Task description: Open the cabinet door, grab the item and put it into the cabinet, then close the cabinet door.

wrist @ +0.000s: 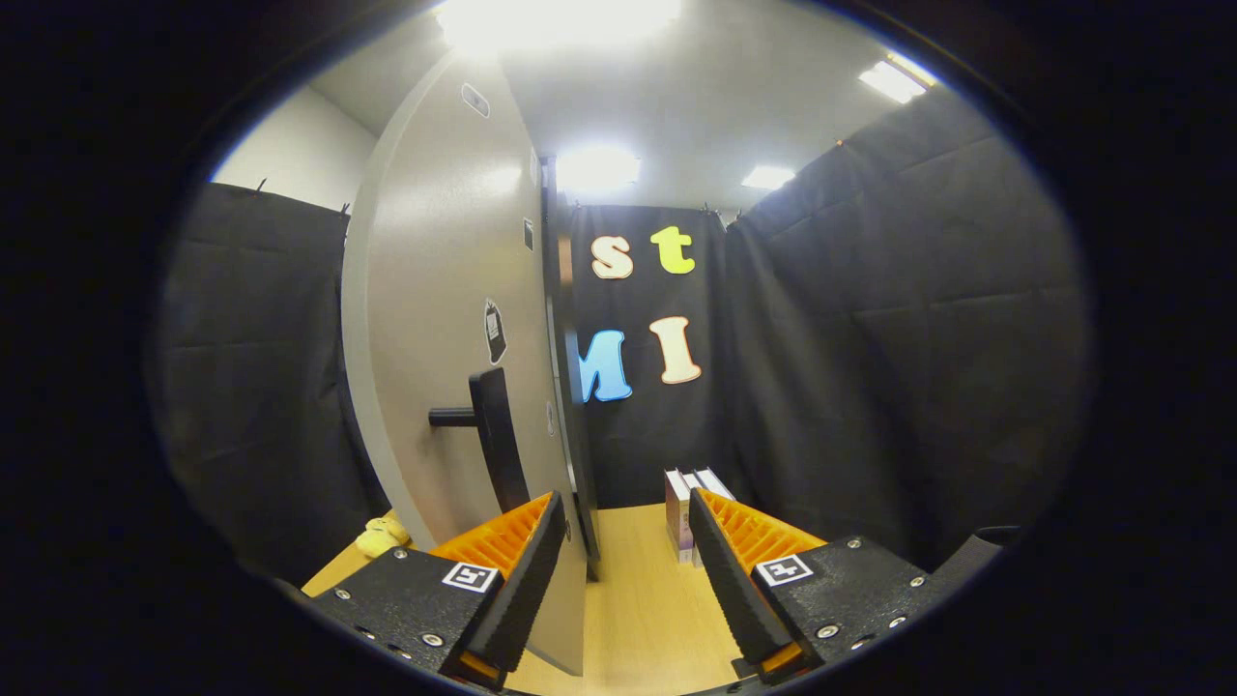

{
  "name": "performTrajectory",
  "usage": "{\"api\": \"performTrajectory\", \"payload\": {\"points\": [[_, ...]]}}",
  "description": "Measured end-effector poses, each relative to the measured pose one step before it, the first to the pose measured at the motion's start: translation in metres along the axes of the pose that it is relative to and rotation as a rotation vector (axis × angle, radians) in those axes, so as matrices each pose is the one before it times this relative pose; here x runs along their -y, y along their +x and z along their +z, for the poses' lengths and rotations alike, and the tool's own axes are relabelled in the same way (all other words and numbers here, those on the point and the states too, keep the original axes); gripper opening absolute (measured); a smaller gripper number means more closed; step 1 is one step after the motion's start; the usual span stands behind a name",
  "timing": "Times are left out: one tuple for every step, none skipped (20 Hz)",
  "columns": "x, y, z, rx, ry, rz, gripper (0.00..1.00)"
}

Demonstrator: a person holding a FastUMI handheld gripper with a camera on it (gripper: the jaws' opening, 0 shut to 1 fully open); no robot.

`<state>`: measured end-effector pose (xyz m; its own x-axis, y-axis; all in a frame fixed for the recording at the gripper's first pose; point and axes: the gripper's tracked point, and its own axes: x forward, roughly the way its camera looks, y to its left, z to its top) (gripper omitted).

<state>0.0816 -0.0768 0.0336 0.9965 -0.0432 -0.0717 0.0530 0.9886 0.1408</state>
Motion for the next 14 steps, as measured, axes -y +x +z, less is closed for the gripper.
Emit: {"api": "performTrajectory", "payload": {"points": [[-0.00909,-0.00192,-0.00096,0.00049,-0.00154,-0.00313,0.82],[-0.00919,-0.00161,0.00014,0.00342,-0.0035,-0.00489,0.82],[-0.00951,-0.00243,-0.00095,0.00386,-0.00489,-0.00471,0.82],[-0.01213,-0.00142,-0.00103,0.004,-0.00114,-0.00258,0.82],[-0.01486,-0.00026,-0.00129,0.00386,0.00101,0.0004,0.82],[-0.015,0.00092,-0.00026,0.00561,0.00175,0.00361,0.82],[-0.01518,0.00056,-0.00094,0.0074,-0.00368,0.00819,0.82],[-0.01714,0.00148,0.00012,0.00679,-0.00412,0.01181,0.82],[-0.01853,0.00316,-0.0012,0.00457,-0.00301,0.01792,0.82],[-0.02079,0.00399,-0.00014,0.0012,-0.00325,0.02456,0.82],[-0.01863,0.00413,-0.00049,0.00117,-0.00801,0.01776,0.82],[-0.01809,0.00465,0.00209,0.00843,-0.00723,0.01741,0.82],[-0.02067,0.00524,0.00374,0.01113,-0.00649,0.03204,0.84],[-0.01821,0.00646,-0.0006,-0.00063,-0.01447,0.02523,0.86]]}}
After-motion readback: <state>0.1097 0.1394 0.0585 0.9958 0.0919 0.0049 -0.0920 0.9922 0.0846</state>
